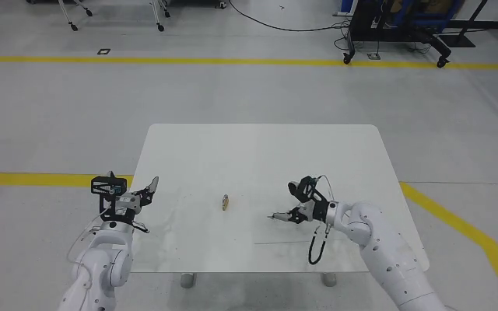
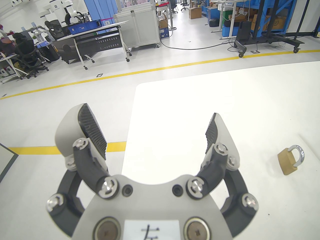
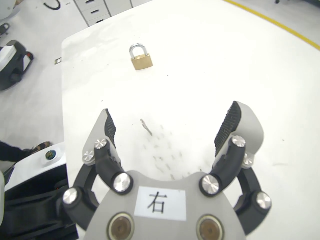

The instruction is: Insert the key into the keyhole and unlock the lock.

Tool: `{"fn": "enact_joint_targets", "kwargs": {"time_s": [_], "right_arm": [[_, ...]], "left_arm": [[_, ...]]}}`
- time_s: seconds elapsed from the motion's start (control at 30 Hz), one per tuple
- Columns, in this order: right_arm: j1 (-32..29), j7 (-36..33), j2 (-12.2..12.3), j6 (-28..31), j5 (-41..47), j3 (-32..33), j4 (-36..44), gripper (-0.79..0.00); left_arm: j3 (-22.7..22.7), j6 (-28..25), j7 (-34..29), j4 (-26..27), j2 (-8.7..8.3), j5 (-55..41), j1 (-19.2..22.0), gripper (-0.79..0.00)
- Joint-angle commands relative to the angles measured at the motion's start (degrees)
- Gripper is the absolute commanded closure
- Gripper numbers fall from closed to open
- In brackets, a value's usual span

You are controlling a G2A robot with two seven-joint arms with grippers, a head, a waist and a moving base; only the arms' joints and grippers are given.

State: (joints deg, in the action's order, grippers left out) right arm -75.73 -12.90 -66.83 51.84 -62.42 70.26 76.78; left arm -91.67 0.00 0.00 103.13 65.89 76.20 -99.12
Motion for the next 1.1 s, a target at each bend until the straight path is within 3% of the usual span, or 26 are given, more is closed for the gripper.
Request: {"fn": "enact_joint_targets", "kwargs": {"time_s": [0.0, 0.07, 0.2, 0.4, 0.57, 0.73, 0.77, 0.8, 0.83, 1.07], "right_arm": [[1.41, -0.39, 0.03, 3.41, 0.56, -0.79, -1.69, -0.594], [2.39, -0.90, 0.09, 5.71, 0.46, -1.61, -2.85, -0.471], [3.65, -2.95, 0.06, 5.25, -2.40, -3.60, -3.43, -0.511], [3.94, -1.87, 0.00, 0.47, -10.13, -6.00, -1.87, -0.336], [3.47, 1.62, 0.24, -1.12, -15.97, -7.19, -0.66, -0.280], [2.46, 5.45, 0.90, -1.12, -23.70, -8.12, 1.80, -0.286], [2.12, 6.63, 1.06, -1.22, -25.09, -8.16, 2.29, -0.231], [1.79, 7.81, 1.23, -1.52, -26.23, -8.07, 2.68, -0.086], [1.42, 8.94, 1.38, -1.94, -27.13, -7.90, 3.01, 0.000], [-0.40, 13.46, 2.30, -3.04, -30.26, -6.67, 4.33, 0.000]], "left_arm": [[0.00, 0.00, 0.00, 0.00, 0.00, 0.00, 0.00, -0.785], [0.00, 0.00, 0.00, 0.00, 0.00, 0.00, 0.00, -0.785], [0.00, 0.00, 0.00, 0.00, 0.00, 0.00, 0.00, -0.785], [0.00, 0.00, 0.00, 0.00, 0.00, 0.00, 0.00, -0.785], [0.00, 0.00, 0.00, 0.00, 0.00, 0.00, 0.00, -0.785], [0.00, 0.00, 0.00, 0.00, 0.00, 0.00, 0.00, -0.785], [0.00, 0.00, 0.00, 0.00, 0.00, 0.00, 0.00, -0.785], [0.00, 0.00, 0.00, 0.00, 0.00, 0.00, 0.00, -0.785], [0.00, 0.00, 0.00, 0.00, 0.00, 0.00, 0.00, -0.785], [0.00, 0.00, 0.00, 0.00, 0.00, 0.00, 0.00, -0.785]]}}
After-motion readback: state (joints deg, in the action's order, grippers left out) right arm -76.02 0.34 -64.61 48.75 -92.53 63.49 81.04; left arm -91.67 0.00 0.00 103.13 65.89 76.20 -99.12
